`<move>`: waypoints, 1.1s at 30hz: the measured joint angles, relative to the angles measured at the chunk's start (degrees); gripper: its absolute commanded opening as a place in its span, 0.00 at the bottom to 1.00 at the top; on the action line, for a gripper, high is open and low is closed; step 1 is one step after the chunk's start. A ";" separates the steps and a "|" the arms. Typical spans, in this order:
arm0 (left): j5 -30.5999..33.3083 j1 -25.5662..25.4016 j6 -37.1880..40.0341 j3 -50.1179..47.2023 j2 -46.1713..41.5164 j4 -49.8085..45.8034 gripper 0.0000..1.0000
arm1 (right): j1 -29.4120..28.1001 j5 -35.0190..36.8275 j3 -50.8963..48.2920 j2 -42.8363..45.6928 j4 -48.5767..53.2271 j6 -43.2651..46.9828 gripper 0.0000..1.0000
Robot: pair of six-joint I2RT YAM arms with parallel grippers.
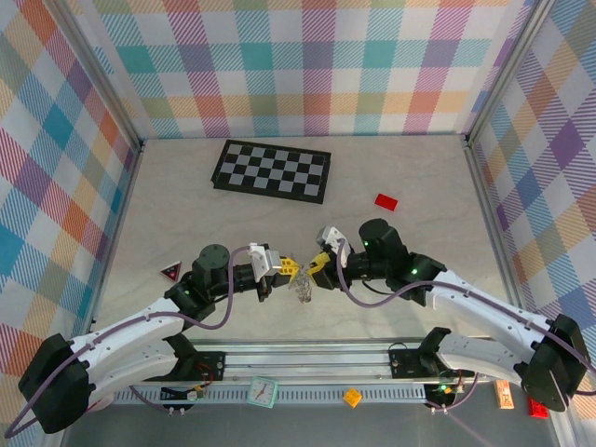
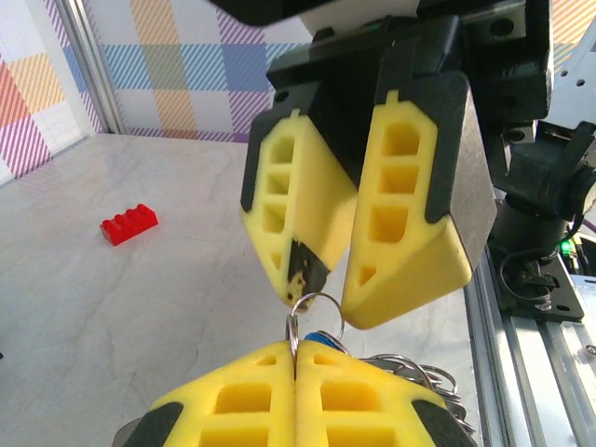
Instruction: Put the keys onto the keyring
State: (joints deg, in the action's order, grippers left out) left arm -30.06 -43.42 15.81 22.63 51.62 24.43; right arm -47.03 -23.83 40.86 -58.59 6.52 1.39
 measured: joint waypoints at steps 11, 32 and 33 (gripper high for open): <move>-0.79 0.00 -0.66 -0.07 0.20 1.77 0.00 | 0.00 -1.20 0.00 -1.44 -4.37 1.05 0.20; 1.27 0.00 0.79 0.85 -0.24 -3.80 0.25 | 0.48 -3.32 2.67 -4.17 3.15 11.89 0.00; 1.42 0.00 1.51 1.53 -0.26 -5.53 0.25 | 0.48 -3.10 3.98 -4.79 5.16 13.18 0.00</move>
State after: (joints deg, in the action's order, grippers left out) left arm -28.64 -43.42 17.32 24.16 51.35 18.90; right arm -46.54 -26.94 44.84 -63.37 11.68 14.57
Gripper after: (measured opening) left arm 0.242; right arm 0.046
